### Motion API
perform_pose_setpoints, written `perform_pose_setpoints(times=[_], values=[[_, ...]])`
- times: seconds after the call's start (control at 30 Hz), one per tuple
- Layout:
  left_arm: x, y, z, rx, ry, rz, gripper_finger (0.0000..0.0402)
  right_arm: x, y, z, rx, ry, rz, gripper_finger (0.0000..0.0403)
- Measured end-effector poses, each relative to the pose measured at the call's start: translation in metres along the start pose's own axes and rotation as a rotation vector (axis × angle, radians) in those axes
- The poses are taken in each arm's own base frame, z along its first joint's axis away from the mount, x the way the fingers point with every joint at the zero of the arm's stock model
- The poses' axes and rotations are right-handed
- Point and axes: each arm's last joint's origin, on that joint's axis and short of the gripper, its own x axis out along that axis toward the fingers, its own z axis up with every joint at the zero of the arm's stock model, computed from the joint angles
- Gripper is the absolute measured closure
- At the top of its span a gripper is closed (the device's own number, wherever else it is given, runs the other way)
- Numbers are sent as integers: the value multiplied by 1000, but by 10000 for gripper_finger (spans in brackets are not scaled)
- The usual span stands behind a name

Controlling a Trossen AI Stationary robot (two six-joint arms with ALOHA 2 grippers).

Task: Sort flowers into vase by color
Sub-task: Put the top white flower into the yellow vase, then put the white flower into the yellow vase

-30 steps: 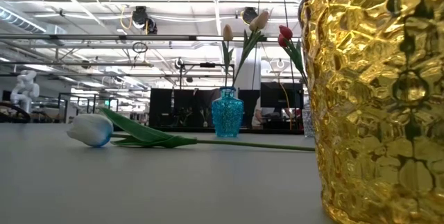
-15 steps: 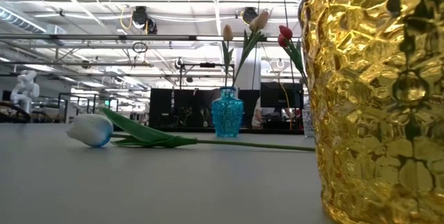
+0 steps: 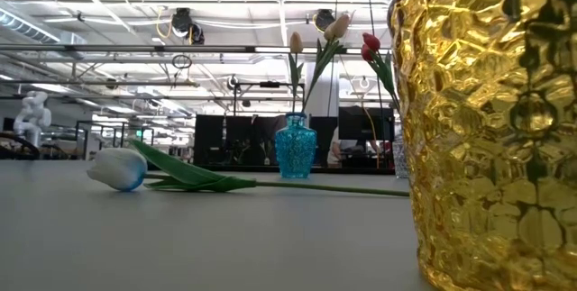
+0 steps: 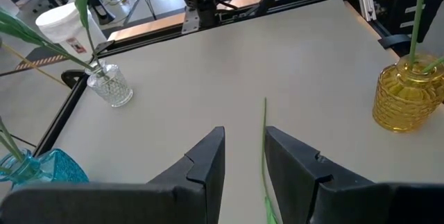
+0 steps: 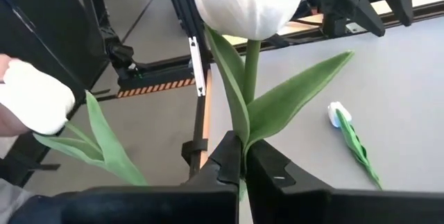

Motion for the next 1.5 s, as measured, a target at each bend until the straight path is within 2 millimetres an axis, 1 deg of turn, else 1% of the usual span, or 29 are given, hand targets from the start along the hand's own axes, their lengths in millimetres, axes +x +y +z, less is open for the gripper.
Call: perform_pose_setpoints(times=[0.13, 0.2, 0.27, 0.6, 0.83, 1.0, 1.23, 1.33, 1.5], values=[[0, 0, 0, 0, 0, 0, 292, 0, -1, -1, -14, 11, -8, 400], [0, 0, 0, 0, 0, 0, 292, 0, -1, -1, -18, 9, -11, 389], [0, 0, 0, 0, 0, 0, 292, 0, -1, -1, -18, 9, -12, 371], [0, 0, 0, 0, 0, 0, 292, 0, -1, -2, -34, 11, -12, 255], [0, 0, 0, 0, 0, 0, 292, 0, -1, -2, -40, 21, -14, 203], [0, 0, 0, 0, 0, 0, 292, 0, -3, -5, -58, 44, -29, 186], [1, 1, -2, -13, 15, 28, 292, -8, -12, -9, -86, 124, -88, 184], [6, 2, -10, 3, 86, 54, 292, -12, -16, -11, -94, 160, -113, 184], [21, 2, -26, -55, 223, 36, 292, -17, -23, -20, -163, 253, -169, 184]])
